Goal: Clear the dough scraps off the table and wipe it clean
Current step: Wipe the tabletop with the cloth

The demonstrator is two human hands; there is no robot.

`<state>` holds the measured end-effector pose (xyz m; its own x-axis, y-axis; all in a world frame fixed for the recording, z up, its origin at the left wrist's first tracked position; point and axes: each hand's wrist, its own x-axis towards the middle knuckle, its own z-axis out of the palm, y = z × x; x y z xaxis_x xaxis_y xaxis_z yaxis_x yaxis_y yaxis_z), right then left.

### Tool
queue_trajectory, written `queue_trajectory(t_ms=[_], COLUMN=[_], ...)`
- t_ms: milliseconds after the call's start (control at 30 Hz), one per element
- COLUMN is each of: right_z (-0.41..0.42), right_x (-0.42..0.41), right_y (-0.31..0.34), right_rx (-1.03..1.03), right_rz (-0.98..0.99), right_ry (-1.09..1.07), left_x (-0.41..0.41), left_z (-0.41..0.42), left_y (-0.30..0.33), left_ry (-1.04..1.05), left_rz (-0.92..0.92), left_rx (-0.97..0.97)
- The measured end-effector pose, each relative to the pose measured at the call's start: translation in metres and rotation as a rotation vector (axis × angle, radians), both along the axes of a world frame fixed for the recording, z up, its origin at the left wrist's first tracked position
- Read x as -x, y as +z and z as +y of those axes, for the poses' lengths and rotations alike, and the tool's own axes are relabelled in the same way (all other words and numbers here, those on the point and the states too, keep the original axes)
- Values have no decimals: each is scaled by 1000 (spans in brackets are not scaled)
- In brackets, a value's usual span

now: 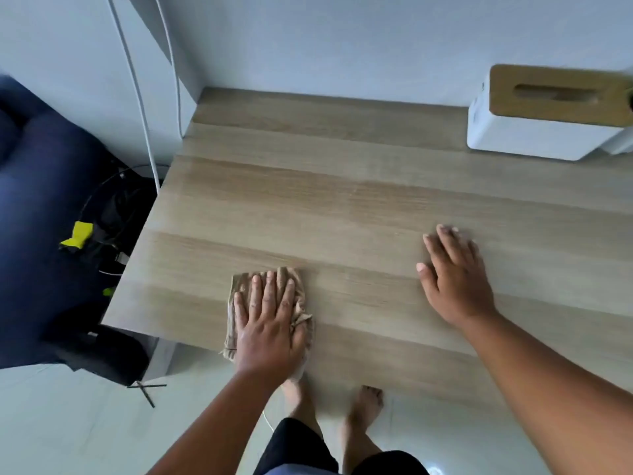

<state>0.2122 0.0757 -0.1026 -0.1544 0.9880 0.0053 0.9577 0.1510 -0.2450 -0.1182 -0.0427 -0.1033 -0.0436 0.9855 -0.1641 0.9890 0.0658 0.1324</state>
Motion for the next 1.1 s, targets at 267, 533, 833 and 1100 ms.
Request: queue_trajectory(t_ms=[267, 533, 833, 1100], right_z=[-9, -8, -7, -6], right_x=[-42, -45, -47, -50], right_y=[0, -12, -17, -20], right_rx=[-32, -58, -53, -73], right_rz=[-29, -46, -61, -39], right_ry=[-122, -127, -124, -109], left_x=[-98, -107, -117, -128], left_z=[46, 119, 247, 353], left_y=[-2, -7, -7, -11], left_ry=[-60, -129, -120, -103], left_rz=[38, 22, 4, -7], left_rx=[18, -2, -26, -18])
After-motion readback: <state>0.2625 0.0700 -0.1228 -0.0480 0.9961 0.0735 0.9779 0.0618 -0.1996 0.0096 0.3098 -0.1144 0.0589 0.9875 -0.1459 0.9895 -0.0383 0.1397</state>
